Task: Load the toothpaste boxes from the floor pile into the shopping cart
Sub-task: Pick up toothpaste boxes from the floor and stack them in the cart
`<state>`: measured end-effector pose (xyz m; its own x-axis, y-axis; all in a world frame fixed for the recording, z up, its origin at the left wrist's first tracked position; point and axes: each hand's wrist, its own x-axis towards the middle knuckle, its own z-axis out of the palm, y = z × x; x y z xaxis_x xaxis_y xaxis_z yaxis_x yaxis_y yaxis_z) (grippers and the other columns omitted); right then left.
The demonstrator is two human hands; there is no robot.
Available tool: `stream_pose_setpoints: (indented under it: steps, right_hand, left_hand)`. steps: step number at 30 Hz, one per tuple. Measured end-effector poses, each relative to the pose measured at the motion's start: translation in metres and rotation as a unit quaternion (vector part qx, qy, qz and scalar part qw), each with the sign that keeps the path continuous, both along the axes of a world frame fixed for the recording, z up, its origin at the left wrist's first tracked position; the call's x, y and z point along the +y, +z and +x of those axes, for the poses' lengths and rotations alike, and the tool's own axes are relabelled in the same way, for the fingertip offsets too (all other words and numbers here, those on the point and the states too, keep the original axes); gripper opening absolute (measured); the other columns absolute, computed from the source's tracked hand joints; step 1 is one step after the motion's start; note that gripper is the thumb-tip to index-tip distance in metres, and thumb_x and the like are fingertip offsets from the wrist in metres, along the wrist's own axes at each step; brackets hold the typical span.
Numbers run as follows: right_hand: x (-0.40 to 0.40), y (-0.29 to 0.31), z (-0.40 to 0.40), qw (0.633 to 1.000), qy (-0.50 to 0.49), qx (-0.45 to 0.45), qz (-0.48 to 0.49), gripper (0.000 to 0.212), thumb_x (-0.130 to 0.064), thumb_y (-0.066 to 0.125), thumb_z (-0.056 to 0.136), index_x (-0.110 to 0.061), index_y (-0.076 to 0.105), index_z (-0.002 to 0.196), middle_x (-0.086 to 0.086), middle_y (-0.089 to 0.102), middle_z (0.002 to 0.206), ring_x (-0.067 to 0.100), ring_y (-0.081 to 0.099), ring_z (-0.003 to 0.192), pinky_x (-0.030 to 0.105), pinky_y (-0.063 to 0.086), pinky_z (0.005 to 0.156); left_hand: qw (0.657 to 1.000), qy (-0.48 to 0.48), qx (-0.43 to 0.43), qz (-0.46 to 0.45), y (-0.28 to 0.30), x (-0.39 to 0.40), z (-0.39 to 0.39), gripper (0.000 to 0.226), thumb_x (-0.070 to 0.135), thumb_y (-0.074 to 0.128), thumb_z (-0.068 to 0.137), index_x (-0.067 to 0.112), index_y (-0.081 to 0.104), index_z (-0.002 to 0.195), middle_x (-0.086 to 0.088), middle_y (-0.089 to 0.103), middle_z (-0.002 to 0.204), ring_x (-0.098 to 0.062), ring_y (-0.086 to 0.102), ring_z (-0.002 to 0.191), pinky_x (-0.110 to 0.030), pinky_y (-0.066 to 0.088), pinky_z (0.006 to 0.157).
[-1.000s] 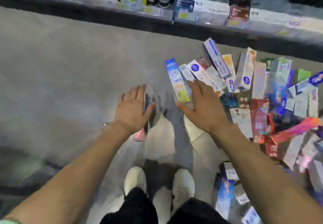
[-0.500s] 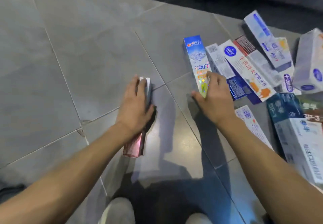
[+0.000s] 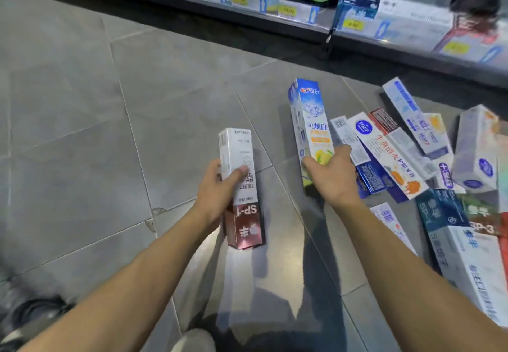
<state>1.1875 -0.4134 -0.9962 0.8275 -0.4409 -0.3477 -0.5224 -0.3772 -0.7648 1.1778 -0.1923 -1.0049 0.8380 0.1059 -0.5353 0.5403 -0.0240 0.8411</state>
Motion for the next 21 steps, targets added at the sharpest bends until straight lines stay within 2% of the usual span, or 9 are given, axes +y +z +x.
stream_pose_setpoints:
  steps: [3,5,7,9,11,12,16,18,21]
  right_hand:
    - [0.016,0.050,-0.012,0.999,0.014,-0.030,0.032,0.049,-0.027,0.079,0.083,-0.013,0.041,0.110,-0.005,0.063,0.095,0.014,0.066,0.086,0.016,0.044,0.057]
    - [0.025,0.097,-0.024,0.996,0.036,-0.043,0.065,0.048,-0.030,0.081,0.083,-0.018,0.041,0.106,-0.005,0.065,0.095,0.002,0.067,0.077,0.015,0.049,0.053]
    - [0.034,0.150,-0.034,0.994,0.040,-0.055,0.091,0.046,-0.039,0.083,0.081,-0.028,0.042,0.099,-0.010,0.066,0.094,-0.004,0.067,0.076,0.018,0.056,0.061]
    - [0.042,0.210,-0.042,0.992,0.038,-0.054,0.110,0.050,-0.049,0.084,0.076,-0.033,0.042,0.098,-0.011,0.068,0.096,0.000,0.070,0.083,0.031,0.062,0.074]
    - [0.050,0.284,-0.047,0.989,0.031,-0.049,0.136,0.057,-0.058,0.084,0.067,-0.034,0.044,0.100,-0.010,0.071,0.095,0.007,0.072,0.086,0.043,0.062,0.078]
    - [0.054,0.323,-0.048,0.988,0.025,-0.049,0.145,0.059,-0.058,0.085,0.064,-0.033,0.046,0.099,-0.010,0.072,0.093,0.008,0.072,0.084,0.044,0.061,0.077]
    - [0.075,0.495,-0.057,0.980,0.060,-0.063,0.178,0.051,-0.038,0.089,0.071,-0.028,0.047,0.097,-0.008,0.069,0.085,0.005,0.068,0.071,0.026,0.054,0.061]
    - [0.088,0.577,-0.061,0.976,0.099,-0.064,0.182,0.055,-0.044,0.090,0.069,-0.028,0.049,0.103,-0.007,0.070,0.090,0.005,0.070,0.076,0.028,0.055,0.065]
    - [0.108,0.685,-0.064,0.961,0.146,-0.072,0.221,0.067,-0.053,0.089,0.060,-0.032,0.052,0.111,-0.011,0.074,0.097,0.008,0.072,0.086,0.032,0.059,0.075]
  left_hand:
    - [0.995,0.021,-0.006,-0.097,0.052,-0.009,0.005,0.021,0.026,0.066,0.097,0.018,0.052,0.110,-0.008,0.077,0.097,-0.025,0.075,0.082,-0.032,0.057,0.061]
    - [0.988,0.020,-0.019,-0.153,0.101,-0.010,0.008,0.016,0.024,0.059,0.101,0.018,0.054,0.114,-0.003,0.076,0.094,-0.019,0.073,0.081,-0.031,0.058,0.063]
    - [0.981,0.025,-0.018,-0.193,0.159,-0.006,0.011,0.026,0.026,0.056,0.103,0.016,0.055,0.126,-0.007,0.075,0.106,-0.022,0.073,0.087,-0.035,0.059,0.070]
    - [0.977,0.031,-0.011,-0.211,0.224,-0.001,0.011,0.041,0.032,0.057,0.102,0.013,0.053,0.137,-0.016,0.071,0.120,-0.029,0.071,0.094,-0.039,0.059,0.074]
    - [0.976,0.040,-0.009,-0.213,0.302,0.005,0.009,0.050,0.036,0.059,0.100,0.008,0.050,0.141,-0.020,0.068,0.124,-0.033,0.071,0.097,-0.040,0.059,0.075]
    - [0.977,0.046,-0.010,-0.207,0.343,0.008,0.007,0.049,0.035,0.060,0.101,0.008,0.050,0.141,-0.019,0.070,0.121,-0.032,0.072,0.096,-0.040,0.059,0.074]
    - [0.977,0.071,-0.028,-0.200,0.517,0.016,-0.008,0.052,0.018,0.071,0.093,0.005,0.049,0.139,-0.018,0.070,0.122,-0.034,0.072,0.101,-0.043,0.061,0.078]
    - [0.971,0.094,-0.041,-0.217,0.597,0.024,-0.019,0.055,0.012,0.073,0.089,0.007,0.049,0.139,-0.017,0.070,0.123,-0.035,0.072,0.102,-0.043,0.060,0.077]
    - [0.960,0.140,-0.070,-0.233,0.699,0.043,-0.033,0.052,0.003,0.068,0.089,0.009,0.051,0.138,-0.014,0.073,0.118,-0.027,0.074,0.092,-0.037,0.060,0.070]
